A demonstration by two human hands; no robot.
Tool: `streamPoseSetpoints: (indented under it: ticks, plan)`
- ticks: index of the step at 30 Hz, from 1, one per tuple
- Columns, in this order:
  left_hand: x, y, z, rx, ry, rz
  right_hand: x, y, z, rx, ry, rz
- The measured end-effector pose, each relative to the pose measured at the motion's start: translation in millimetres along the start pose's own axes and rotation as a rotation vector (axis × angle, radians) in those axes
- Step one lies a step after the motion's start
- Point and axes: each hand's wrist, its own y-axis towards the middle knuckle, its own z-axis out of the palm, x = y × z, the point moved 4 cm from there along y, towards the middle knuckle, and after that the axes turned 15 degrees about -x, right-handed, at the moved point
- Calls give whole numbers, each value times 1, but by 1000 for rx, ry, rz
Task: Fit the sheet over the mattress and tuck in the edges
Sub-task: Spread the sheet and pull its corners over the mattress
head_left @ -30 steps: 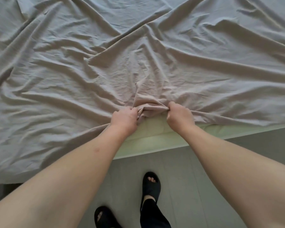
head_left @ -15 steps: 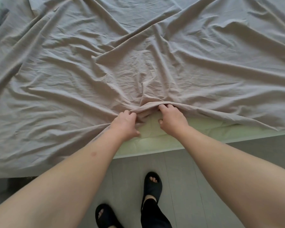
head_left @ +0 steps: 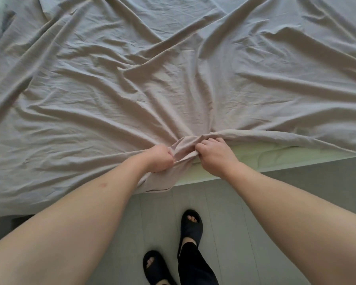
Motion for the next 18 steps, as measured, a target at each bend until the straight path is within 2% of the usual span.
streamPoseSetpoints:
  ticks: [2, 3, 4, 5, 6, 7, 8, 9, 11, 13, 15, 18]
  plan:
    - [2, -6, 12, -77, 99, 83, -1, -19, -10, -46, -28, -32]
    - [5, -11, 22, -40, 147, 91, -1, -30, -13, -53, -39, -39]
    - [6, -21, 36, 61, 196, 86, 0, -45, -18, 50, -35, -3]
    - [10, -34, 50, 210, 261, 53, 0, -62, -16, 268, -17, 92]
    - [13, -47, 63, 355, 343, 23, 0, -85, -10, 557, -6, 198]
    - [14, -58, 71, 436, 438, 32, 1, -109, -6, 820, -11, 276]
    - [12, -67, 75, 427, 514, 69, 2, -133, -8, 989, -7, 337]
    - [8, -69, 75, 357, 533, 111, 2, -149, -10, 1060, 10, 379]
    - [-5, -72, 69, 244, 465, 158, -1, -163, -16, 970, 137, 495]
    - [-24, -74, 57, 181, 431, 205, -5, -162, -30, 734, 259, 627]
    - [-53, -80, 49, 122, 460, 273, -17, -165, -54, 563, 262, 710]
    - [-97, -84, 48, 25, 494, 373, -42, -173, -78, 461, 212, 771]
